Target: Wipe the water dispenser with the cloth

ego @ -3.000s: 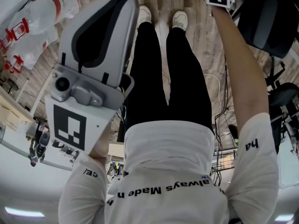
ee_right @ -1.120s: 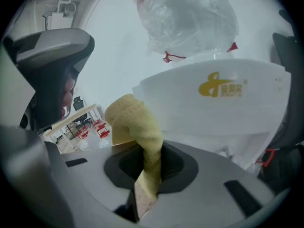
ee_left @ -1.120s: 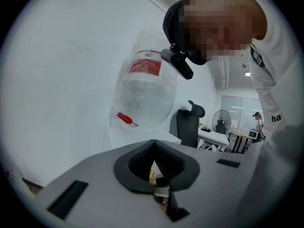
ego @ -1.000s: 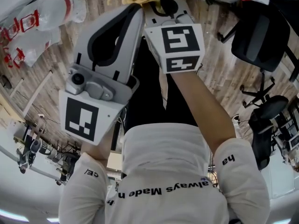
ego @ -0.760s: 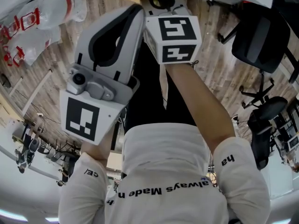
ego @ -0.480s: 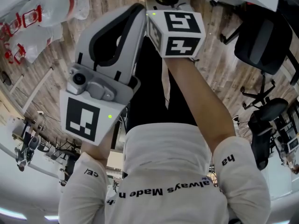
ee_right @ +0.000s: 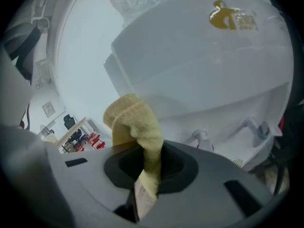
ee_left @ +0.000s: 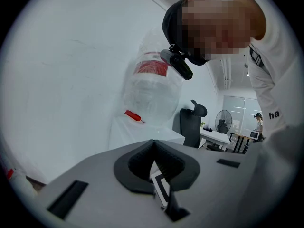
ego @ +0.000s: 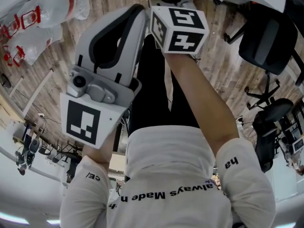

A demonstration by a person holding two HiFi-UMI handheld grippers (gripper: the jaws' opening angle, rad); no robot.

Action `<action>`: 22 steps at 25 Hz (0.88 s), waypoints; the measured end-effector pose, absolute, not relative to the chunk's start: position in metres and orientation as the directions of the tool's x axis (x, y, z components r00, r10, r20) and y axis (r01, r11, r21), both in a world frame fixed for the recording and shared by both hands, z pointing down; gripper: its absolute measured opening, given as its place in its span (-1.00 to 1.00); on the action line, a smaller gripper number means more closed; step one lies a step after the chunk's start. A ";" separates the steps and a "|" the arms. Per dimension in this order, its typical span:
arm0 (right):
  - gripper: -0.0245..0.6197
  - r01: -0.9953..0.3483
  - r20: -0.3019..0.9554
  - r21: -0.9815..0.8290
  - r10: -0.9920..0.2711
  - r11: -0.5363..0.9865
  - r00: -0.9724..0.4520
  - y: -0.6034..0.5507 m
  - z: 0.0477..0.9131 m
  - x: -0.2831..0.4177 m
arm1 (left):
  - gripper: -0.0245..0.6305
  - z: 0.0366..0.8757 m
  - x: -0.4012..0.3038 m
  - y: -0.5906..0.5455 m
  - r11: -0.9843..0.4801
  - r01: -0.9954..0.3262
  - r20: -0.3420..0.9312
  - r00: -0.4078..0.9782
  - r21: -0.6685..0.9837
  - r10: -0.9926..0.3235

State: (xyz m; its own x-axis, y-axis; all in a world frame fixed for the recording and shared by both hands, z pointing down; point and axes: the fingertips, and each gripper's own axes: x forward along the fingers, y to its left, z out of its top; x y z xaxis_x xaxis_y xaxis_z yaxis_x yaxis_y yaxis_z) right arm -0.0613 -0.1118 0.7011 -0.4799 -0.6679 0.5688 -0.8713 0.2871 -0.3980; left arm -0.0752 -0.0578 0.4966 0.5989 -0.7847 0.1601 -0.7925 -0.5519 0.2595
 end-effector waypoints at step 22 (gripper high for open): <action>-0.74 -0.887 0.603 -0.396 -0.660 0.239 -0.447 -0.112 0.754 -0.062 | -0.87 0.509 -0.092 -0.068 -0.545 -0.795 0.176 0.596 0.267 -0.784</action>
State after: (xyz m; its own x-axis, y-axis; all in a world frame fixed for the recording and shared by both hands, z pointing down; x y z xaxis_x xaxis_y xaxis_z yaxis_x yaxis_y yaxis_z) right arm -0.0622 -0.1124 0.7544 -0.4473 -0.6604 0.6031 -0.8867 0.2392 -0.3957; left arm -0.0921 -0.0681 0.5086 0.5959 -0.7836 0.1759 -0.7950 -0.5446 0.2673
